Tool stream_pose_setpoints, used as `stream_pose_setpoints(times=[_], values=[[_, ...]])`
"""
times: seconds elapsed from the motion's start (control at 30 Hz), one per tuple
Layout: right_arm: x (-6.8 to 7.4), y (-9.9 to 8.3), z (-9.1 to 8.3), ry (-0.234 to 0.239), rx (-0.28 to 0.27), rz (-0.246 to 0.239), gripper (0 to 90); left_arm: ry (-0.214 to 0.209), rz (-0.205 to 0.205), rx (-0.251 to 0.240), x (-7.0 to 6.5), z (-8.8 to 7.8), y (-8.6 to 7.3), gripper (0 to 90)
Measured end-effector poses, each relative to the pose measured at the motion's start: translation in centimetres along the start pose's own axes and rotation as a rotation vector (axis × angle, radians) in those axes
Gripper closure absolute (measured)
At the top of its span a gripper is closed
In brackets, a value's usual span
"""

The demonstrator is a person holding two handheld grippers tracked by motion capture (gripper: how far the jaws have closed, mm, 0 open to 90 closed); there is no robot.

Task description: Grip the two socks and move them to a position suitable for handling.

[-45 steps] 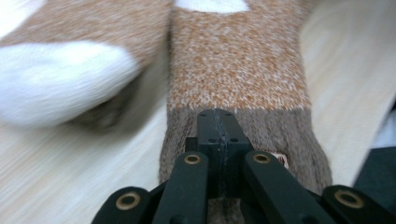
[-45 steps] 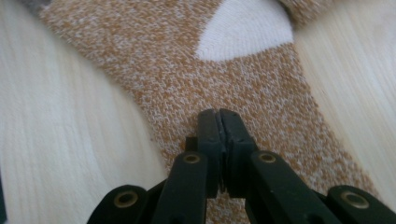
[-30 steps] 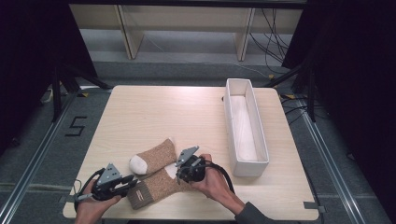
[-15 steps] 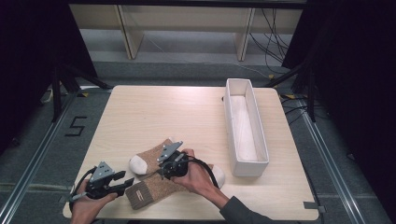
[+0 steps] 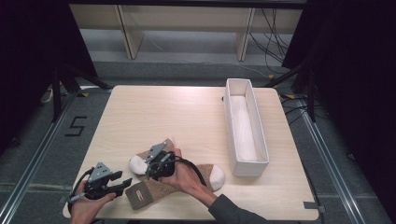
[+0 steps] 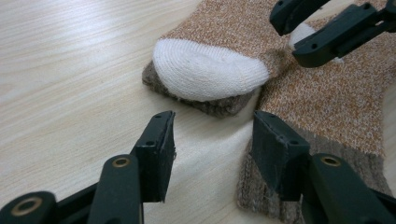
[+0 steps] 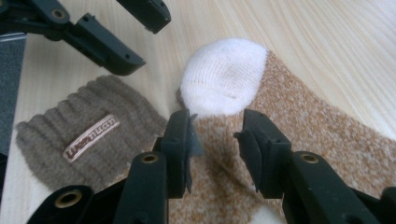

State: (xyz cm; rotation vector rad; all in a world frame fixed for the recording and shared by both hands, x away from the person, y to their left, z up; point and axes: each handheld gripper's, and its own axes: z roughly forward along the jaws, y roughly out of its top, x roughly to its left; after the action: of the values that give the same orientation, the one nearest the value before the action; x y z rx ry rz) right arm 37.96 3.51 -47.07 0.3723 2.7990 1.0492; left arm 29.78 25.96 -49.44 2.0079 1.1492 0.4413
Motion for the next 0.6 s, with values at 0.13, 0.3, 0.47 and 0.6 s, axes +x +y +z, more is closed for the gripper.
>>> stream_pose_setpoints(times=[0.13,0.3,0.47,0.6], values=[[0.1,0.2,0.7,0.01,0.005,0.005,59.1,0.002,-0.003,0.001,0.0,0.1,-0.2,48.5],[-0.1,0.2,1.0,0.004,0.005,0.007,56.7,0.002,-0.005,0.004,0.1,0.0,-0.1,48.6],[0.0,0.2,2.0,0.004,0.033,0.008,53.8,0.007,-0.003,0.009,0.1,0.0,-0.2,48.7],[-0.4,0.1,2.5,-0.002,0.045,-0.028,59.4,0.007,-0.001,0.016,0.1,-0.1,-0.1,48.7]])
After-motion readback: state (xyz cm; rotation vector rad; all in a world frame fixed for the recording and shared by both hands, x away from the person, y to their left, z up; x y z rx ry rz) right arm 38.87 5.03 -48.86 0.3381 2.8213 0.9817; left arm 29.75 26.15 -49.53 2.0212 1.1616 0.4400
